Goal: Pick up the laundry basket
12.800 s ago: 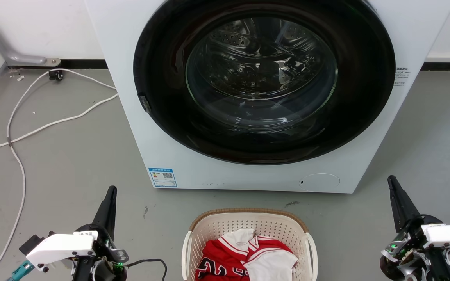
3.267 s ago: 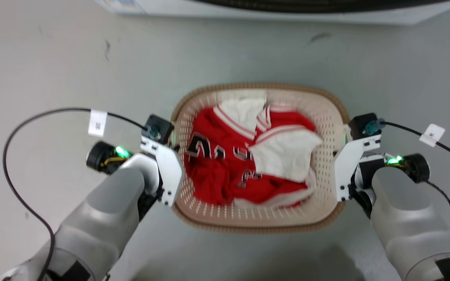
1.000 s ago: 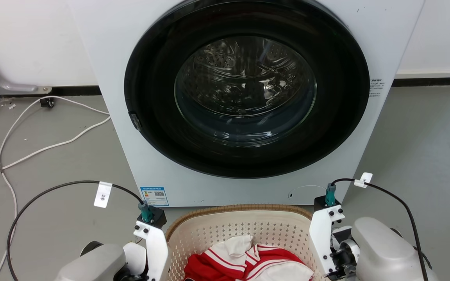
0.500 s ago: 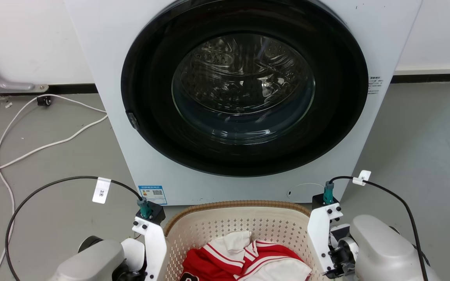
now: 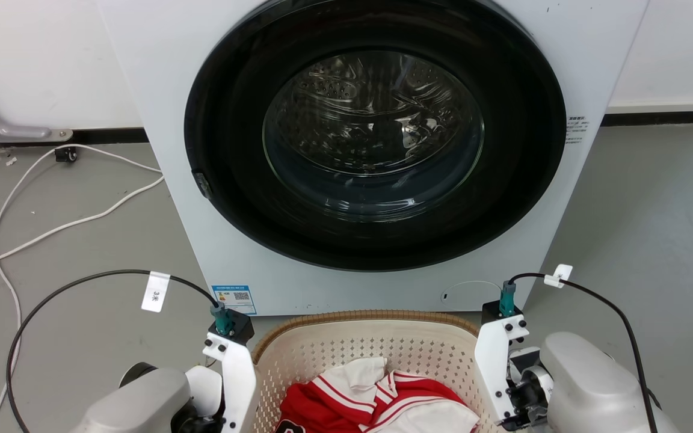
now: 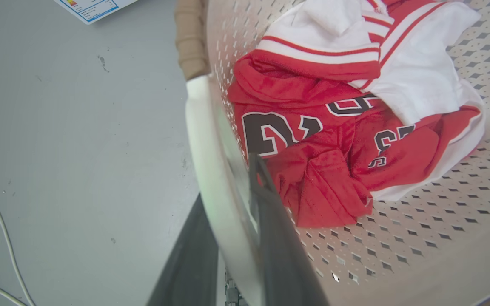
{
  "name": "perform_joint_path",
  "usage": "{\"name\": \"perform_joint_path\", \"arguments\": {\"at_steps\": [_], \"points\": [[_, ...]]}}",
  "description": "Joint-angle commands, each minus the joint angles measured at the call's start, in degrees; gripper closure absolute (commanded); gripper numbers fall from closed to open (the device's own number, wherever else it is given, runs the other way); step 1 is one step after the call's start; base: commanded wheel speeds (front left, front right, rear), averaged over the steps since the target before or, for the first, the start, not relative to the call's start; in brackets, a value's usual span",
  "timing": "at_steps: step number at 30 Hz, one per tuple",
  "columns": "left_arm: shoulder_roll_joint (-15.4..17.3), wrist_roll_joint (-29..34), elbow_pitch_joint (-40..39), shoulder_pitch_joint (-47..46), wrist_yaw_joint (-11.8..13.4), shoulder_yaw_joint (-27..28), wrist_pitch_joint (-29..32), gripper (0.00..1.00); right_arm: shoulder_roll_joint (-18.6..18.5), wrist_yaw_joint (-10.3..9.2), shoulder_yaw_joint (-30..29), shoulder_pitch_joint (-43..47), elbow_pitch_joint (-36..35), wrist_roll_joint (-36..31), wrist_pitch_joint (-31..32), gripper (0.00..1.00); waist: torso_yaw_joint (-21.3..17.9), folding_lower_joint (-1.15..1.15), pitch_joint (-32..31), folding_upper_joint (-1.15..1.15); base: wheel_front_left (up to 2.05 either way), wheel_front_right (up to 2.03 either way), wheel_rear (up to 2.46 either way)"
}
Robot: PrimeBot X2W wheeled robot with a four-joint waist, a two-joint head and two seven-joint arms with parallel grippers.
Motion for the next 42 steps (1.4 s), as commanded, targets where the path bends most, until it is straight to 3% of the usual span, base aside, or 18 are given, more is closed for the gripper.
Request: {"name": "perform_joint_path", "arguments": {"at_steps": [1, 42], "points": [[-0.9, 0.0, -1.4, -1.5, -1.1, 0.2, -0.5, 1.0, 1.0, 0.76, 0.5, -0.6, -0.3, 0.0, 0.0, 1.0, 0.0, 0.0, 0.0, 0.0, 0.0, 0.0, 0.0], [-0.1, -1.2, -2.4, -1.4, -1.1, 0.1, 3.4, 1.0, 1.3, 0.76, 2.8, -2.7, 1.2, 2.6, -1.4, 1.0, 0.0, 0.0, 0.1, 0.0, 0.0, 0.0, 0.0]]}}
